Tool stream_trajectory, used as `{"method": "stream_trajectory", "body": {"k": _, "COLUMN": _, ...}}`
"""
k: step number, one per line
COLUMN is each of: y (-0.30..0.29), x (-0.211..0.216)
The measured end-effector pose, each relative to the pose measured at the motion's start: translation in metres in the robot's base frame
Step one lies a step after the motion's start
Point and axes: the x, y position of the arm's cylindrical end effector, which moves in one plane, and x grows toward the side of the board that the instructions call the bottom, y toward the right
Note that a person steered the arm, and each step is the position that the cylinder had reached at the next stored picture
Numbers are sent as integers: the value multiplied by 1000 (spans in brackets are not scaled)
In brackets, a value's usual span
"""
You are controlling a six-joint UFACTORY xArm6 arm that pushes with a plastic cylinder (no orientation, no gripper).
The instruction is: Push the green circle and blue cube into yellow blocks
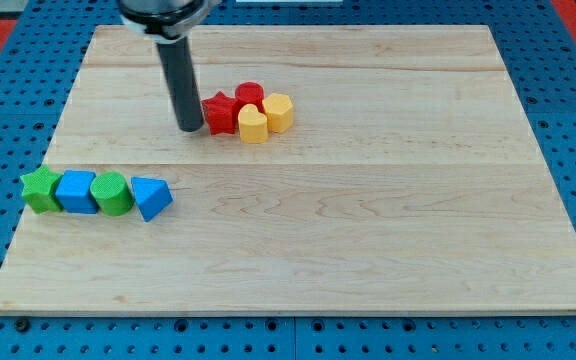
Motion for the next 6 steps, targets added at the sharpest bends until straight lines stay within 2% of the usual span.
{"method": "stream_trajectory", "body": {"k": 1, "y": -68, "x": -3}}
{"method": "stream_trajectory", "body": {"k": 2, "y": -127, "x": 13}}
{"method": "stream_trajectory", "body": {"k": 3, "y": -157, "x": 29}}
{"method": "stream_trajectory", "body": {"k": 4, "y": -159, "x": 33}}
{"method": "stream_trajectory", "body": {"k": 6, "y": -159, "x": 76}}
